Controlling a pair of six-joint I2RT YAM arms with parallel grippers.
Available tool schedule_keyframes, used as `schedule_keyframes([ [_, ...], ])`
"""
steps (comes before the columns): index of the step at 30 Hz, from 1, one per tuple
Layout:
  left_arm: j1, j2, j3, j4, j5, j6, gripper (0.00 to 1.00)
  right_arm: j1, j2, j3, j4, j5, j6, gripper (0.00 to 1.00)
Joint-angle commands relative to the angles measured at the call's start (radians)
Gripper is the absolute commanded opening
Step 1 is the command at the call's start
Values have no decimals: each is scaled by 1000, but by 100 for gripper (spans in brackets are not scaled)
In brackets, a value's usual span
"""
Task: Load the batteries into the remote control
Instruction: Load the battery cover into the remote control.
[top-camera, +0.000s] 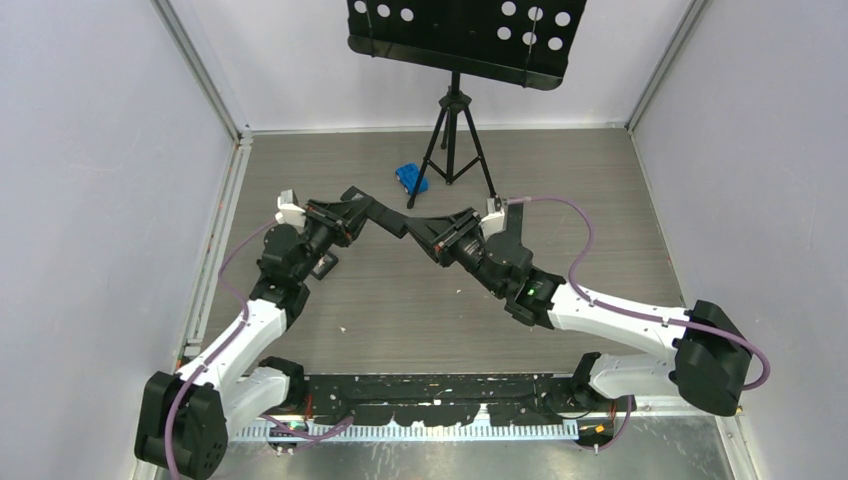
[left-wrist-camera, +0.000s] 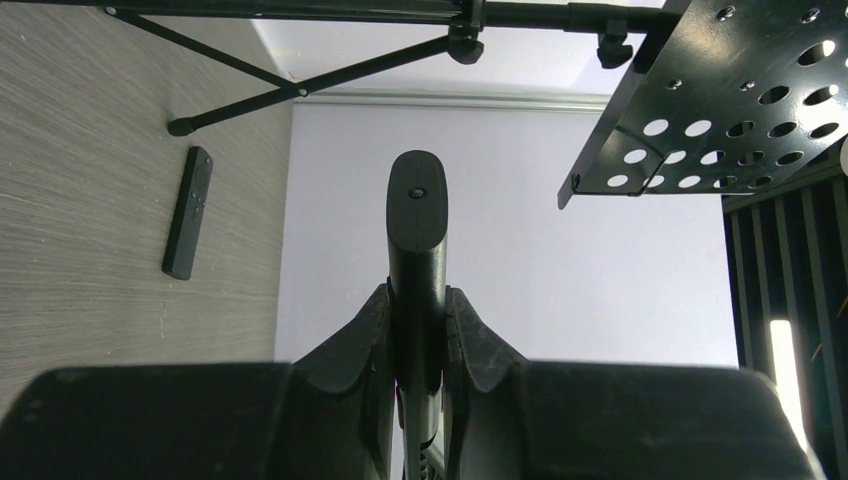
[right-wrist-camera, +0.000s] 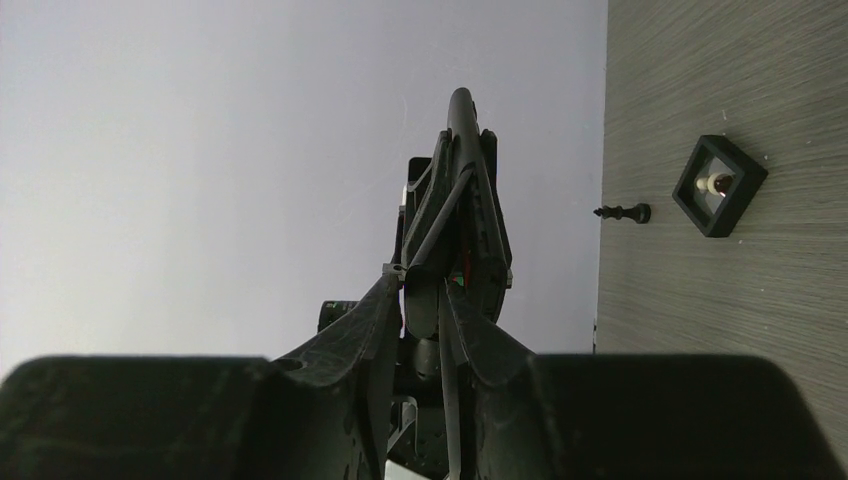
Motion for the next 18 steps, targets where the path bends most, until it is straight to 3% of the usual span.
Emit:
schedule_keyframes([
  [1, -4, 6, 50, 26, -14, 11, 0, -2, -53, 21, -24, 29, -25, 28],
  [9, -4, 23, 53, 32, -15, 15, 0, -7, -74, 27, -94, 22, -24, 33],
  [18, -4, 14, 51, 5, -7, 26, 0, -10, -67, 48, -172, 0, -35, 50],
])
